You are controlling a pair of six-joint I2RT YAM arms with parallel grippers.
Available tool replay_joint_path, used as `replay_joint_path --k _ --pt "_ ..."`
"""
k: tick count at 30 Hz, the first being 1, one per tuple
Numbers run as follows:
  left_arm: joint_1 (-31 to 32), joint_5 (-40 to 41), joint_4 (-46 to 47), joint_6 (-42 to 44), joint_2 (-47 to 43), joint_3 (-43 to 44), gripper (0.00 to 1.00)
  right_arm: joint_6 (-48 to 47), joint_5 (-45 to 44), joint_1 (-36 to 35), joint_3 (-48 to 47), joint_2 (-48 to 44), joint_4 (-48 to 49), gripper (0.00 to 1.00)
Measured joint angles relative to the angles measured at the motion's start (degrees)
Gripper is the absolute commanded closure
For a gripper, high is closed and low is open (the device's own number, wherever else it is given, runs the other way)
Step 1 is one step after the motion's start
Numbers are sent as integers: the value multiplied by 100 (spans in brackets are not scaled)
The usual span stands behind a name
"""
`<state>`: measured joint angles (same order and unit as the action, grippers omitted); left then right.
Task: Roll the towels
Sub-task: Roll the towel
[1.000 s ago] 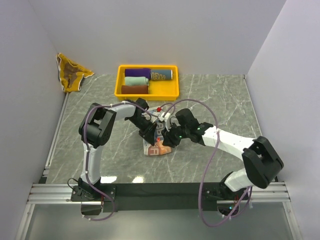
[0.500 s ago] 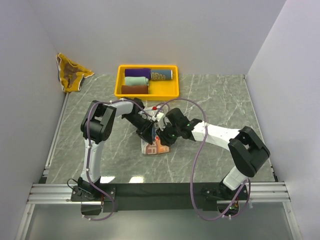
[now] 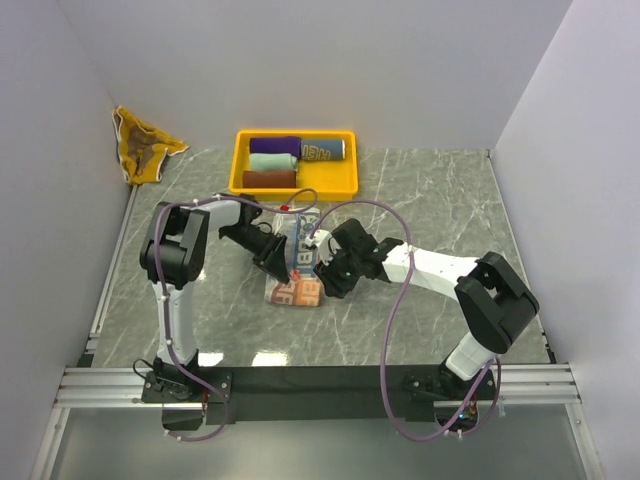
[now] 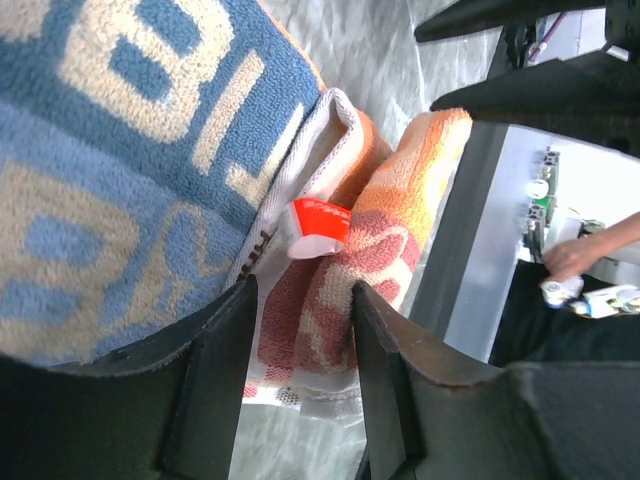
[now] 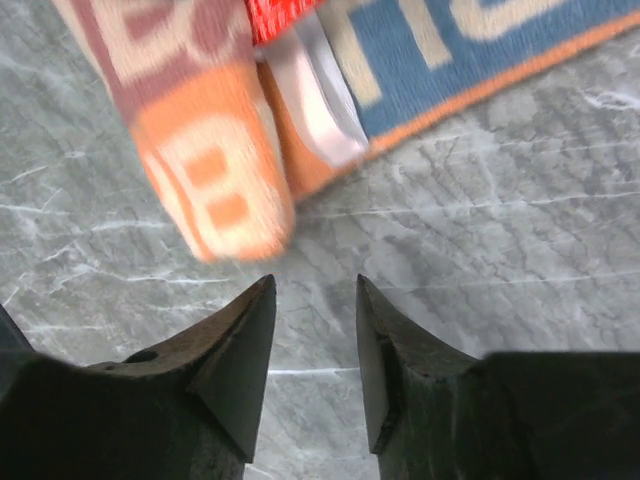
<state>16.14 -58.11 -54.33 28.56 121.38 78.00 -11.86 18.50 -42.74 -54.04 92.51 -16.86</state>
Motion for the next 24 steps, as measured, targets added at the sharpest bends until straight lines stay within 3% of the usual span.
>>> replay_joint_path --k 3,7,10,17,24 --pt "-144 -2 72 105 -81 -151 56 92 103 39 0 -11 -48 43" --pt "-221 -9 203 127 -81 -249 71 396 658 256 -17 -136 -107 38" --pt "-219 -22 295 101 -63 -258 76 841 1285 632 -157 -173 -96 36" --pt "-227 -352 546 -229 105 -350 77 1958 2426 1344 -304 251 310 35" --pt "-247 -682 1023 -807 111 -662 76 2653 2933 1314 -544 1034 610 40"
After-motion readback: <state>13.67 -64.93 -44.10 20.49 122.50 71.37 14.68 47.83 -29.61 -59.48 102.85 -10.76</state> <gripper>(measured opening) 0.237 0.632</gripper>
